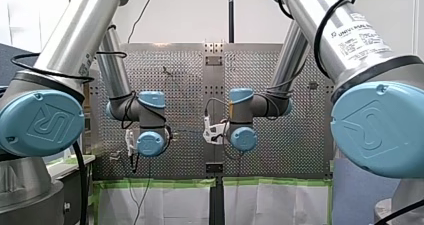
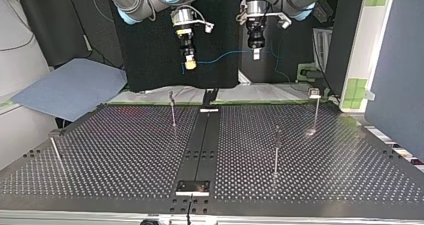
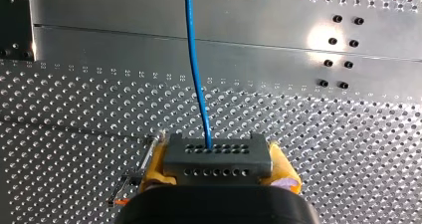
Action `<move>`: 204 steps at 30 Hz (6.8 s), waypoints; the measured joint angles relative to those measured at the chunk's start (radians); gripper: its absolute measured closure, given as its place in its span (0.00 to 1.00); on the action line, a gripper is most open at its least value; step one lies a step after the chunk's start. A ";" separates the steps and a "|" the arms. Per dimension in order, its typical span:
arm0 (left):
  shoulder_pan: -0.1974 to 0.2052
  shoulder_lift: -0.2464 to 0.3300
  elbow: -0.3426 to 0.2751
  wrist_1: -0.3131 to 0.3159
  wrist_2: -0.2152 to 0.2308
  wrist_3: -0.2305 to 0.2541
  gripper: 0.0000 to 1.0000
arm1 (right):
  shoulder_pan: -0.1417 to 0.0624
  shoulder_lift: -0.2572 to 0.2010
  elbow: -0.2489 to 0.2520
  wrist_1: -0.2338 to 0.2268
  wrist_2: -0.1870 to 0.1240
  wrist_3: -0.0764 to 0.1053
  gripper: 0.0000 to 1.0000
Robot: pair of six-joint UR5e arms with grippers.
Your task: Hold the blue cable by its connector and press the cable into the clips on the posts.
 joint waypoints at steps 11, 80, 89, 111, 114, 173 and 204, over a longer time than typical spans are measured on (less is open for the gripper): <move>0.000 0.000 0.000 0.000 0.000 0.000 1.00 | 0.000 0.000 0.000 0.000 0.000 0.000 1.00; 0.000 0.000 0.000 0.000 0.000 0.000 1.00 | 0.000 0.000 0.000 0.000 0.000 0.000 1.00; 0.000 0.000 0.000 0.000 0.000 0.000 1.00 | 0.000 0.000 0.000 0.000 0.000 0.000 1.00; 0.000 0.000 0.000 0.000 0.000 0.000 1.00 | 0.000 0.000 0.000 0.000 0.000 0.000 1.00; 0.000 0.000 0.000 0.000 0.000 0.000 1.00 | 0.000 0.000 0.000 0.000 0.000 0.000 1.00; 0.000 0.000 0.000 -0.002 -0.002 0.000 1.00 | 0.008 0.052 -0.068 -0.031 -0.079 0.020 1.00; 0.002 -0.163 -0.003 -0.012 -0.078 0.029 1.00 | 0.008 0.052 -0.069 -0.031 -0.080 0.020 1.00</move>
